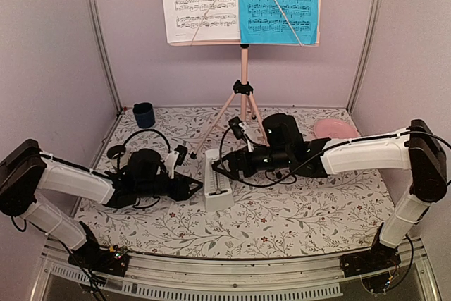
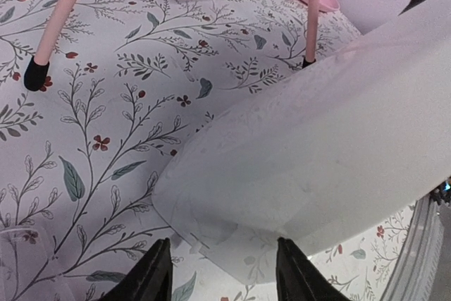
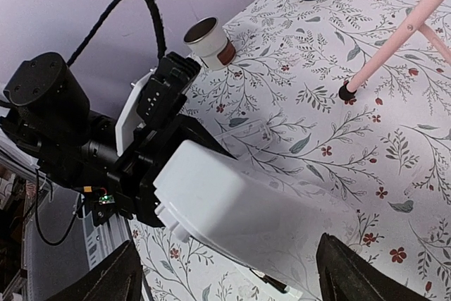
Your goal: Set up the instrument practice props
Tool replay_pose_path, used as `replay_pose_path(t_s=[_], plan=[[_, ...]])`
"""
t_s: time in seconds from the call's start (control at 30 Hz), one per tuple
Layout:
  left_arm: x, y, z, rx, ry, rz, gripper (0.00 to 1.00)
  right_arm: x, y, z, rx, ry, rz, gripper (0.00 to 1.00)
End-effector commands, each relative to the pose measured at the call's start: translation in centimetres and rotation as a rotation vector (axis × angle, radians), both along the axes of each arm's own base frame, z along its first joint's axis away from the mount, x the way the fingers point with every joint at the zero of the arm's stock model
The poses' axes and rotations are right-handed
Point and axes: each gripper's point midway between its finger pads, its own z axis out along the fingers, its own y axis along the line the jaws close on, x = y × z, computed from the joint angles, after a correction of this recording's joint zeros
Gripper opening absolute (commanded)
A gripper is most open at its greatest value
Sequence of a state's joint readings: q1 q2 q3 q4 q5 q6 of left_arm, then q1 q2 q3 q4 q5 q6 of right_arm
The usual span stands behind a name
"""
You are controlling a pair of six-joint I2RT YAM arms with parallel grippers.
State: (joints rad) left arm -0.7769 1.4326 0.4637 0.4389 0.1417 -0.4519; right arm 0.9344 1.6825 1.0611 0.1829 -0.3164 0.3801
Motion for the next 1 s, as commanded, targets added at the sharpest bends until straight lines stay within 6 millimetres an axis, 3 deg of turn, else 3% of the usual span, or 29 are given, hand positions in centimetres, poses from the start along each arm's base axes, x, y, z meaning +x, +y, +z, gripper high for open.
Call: replay_pose_path(t_s=[0.0,0.17,0.4,0.63,0.83,0.97], plan=[[0.3,-0.6,1.2,0.000,-0.038,-0.009,0.52,0.3,0.8,-1.2,-0.064,-0.012,-0.009,0.85],[0.4,-0.8,1.4,-0.001,-0.042,-0.011,0.52,0.4,1.3,-1.6,-0.092,-0.019,-0.012,0.78],[0.5,-0.8,1.3,0.001,-0.041,-0.011,0.52,1.2,0.7,-2.0,-0.118,-0.025,-0.063,0.59],[0.5,-0.7,1.3,0.003,-0.041,-0.011,0.52,1.4,0.4,-2.2,-0.125,-0.020,-0.089,0.50],[0.5,-0.8,1.3,0.004,-0.042,-0.013,0.52,1.1,0.5,-2.0,-0.112,-0.015,-0.073,0.60],[0.5,-0.8,1.3,0.005,-0.041,-0.015,0.52,1.3,0.6,-1.8,-0.104,-0.015,-0.079,0.53]])
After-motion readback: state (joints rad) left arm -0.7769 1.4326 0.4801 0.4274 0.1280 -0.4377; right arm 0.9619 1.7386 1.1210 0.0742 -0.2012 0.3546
